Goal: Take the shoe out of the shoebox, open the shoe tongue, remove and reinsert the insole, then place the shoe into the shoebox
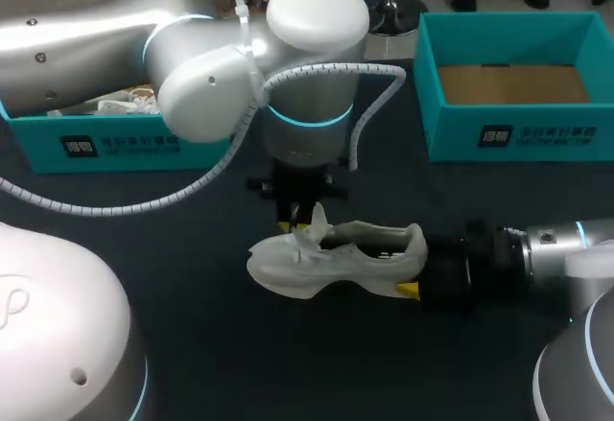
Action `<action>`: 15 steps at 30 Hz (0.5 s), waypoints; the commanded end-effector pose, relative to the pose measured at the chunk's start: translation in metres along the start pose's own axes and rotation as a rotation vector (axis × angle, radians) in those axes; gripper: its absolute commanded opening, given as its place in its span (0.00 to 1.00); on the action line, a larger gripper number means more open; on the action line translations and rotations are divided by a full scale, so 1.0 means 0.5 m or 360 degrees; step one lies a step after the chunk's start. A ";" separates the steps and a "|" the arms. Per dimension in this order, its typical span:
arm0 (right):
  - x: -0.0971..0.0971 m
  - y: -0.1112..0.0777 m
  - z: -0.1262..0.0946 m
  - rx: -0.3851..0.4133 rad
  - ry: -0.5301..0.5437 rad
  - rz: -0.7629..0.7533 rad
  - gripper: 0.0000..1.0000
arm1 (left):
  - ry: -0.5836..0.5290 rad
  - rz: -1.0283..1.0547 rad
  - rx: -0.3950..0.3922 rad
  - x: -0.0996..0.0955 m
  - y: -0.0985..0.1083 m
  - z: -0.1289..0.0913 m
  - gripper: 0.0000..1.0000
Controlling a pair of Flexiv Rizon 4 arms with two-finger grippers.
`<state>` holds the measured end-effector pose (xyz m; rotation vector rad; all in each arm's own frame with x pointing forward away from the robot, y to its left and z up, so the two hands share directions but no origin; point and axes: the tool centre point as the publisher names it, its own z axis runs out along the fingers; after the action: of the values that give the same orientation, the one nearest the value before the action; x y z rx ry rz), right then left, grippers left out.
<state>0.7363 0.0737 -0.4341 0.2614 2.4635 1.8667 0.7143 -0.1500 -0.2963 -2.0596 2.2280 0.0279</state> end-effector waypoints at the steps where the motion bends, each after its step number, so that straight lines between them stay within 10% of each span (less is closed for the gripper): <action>1: 0.004 -0.009 0.004 0.0005 -0.0004 0.0000 0.00 | 0.0102 0.0001 -0.0002 -0.016 0.004 0.006 0.06; 15: 0.004 -0.009 0.004 0.0005 -0.0004 0.0000 0.00 | 0.0107 -0.0018 -0.0033 -0.035 0.008 0.015 0.09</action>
<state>0.7363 0.0738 -0.4341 0.2613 2.4636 1.8667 0.7130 -0.1359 -0.3045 -2.1098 2.2505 0.0071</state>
